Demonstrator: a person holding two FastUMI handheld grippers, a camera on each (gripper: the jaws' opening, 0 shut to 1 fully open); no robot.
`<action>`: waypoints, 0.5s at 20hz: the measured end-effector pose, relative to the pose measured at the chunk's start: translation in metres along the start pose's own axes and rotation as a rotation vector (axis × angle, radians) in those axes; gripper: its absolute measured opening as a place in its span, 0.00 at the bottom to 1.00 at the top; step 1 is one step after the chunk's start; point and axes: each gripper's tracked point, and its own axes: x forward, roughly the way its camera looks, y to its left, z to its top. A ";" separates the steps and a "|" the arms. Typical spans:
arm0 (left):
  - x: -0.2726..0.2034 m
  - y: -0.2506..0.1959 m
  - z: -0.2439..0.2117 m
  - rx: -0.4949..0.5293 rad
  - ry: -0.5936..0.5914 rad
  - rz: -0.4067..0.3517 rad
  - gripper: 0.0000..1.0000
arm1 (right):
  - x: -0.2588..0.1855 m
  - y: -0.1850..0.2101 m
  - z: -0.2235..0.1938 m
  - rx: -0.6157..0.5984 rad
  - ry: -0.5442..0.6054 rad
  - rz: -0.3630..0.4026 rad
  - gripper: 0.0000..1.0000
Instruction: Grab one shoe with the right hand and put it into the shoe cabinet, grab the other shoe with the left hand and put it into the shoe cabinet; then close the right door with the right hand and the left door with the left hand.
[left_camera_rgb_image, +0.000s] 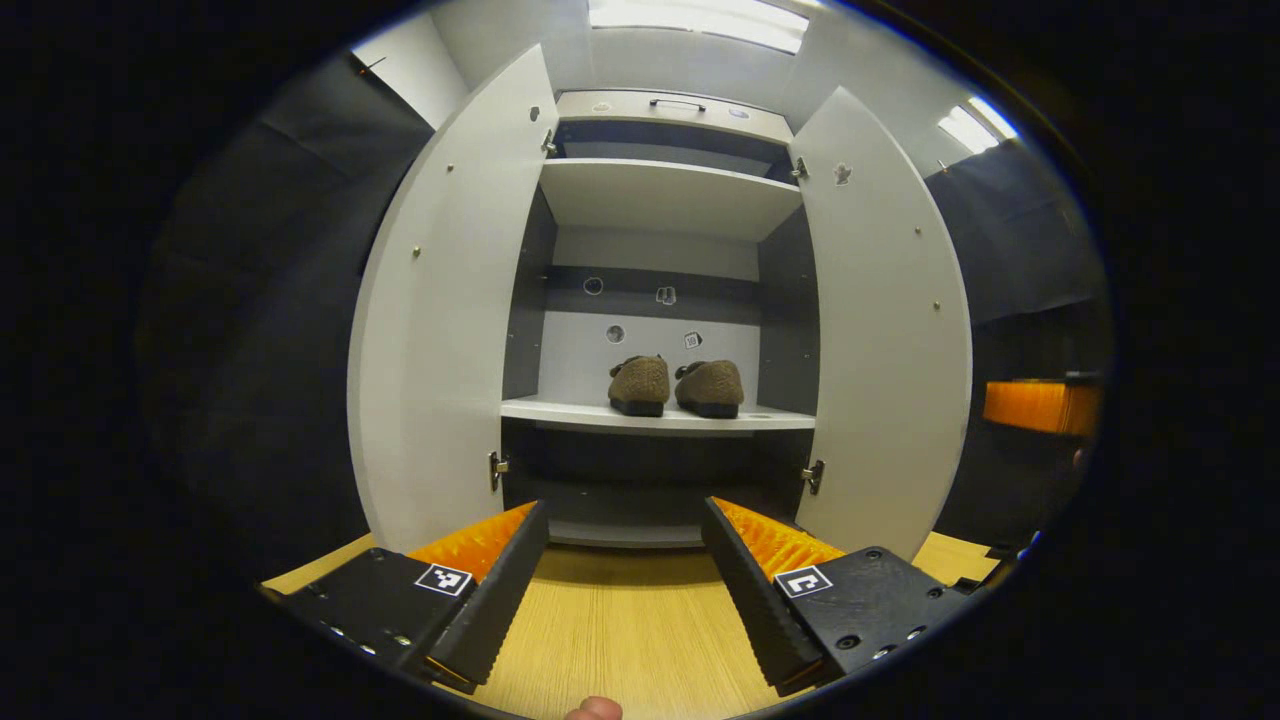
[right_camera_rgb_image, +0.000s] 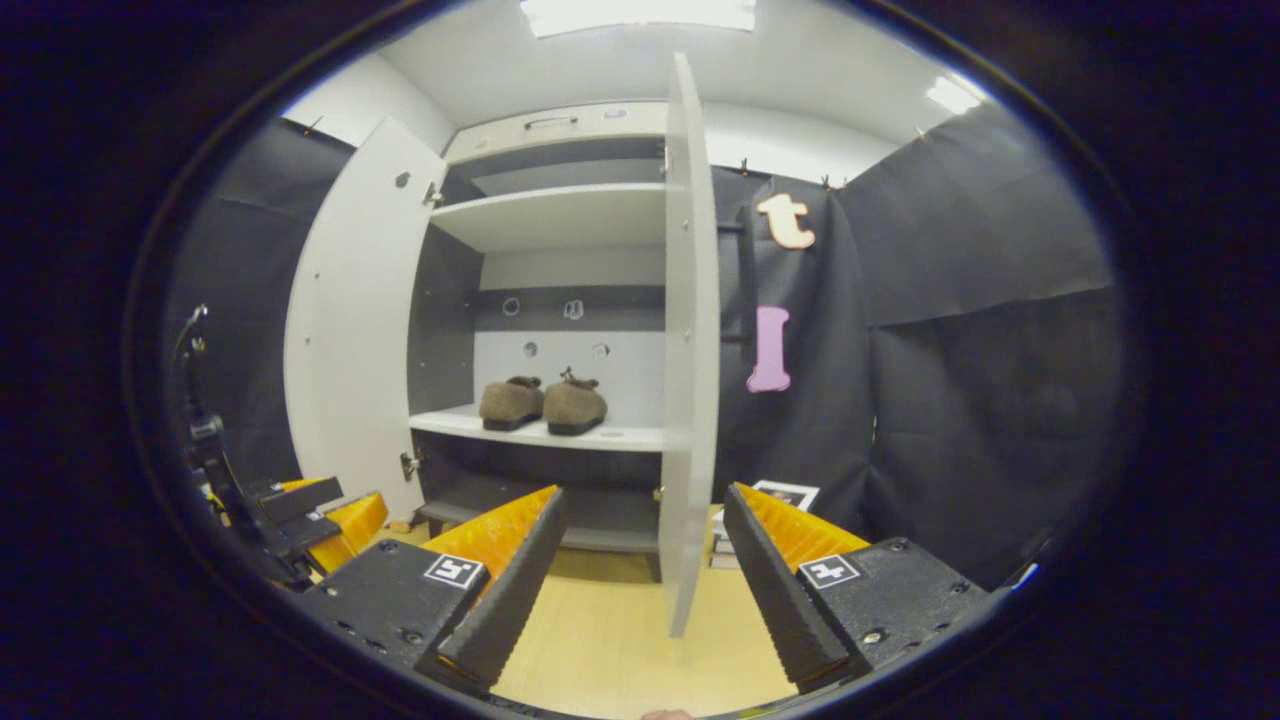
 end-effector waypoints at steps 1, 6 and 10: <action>0.001 -0.001 -0.001 -0.002 0.002 -0.005 0.94 | 0.002 -0.012 0.015 0.002 -0.018 -0.016 0.99; -0.001 -0.001 -0.003 0.008 0.016 -0.011 0.94 | 0.031 -0.089 0.076 0.039 -0.079 -0.114 0.99; -0.003 0.005 -0.004 0.032 0.017 0.004 0.94 | 0.067 -0.125 0.105 0.103 -0.092 -0.141 0.99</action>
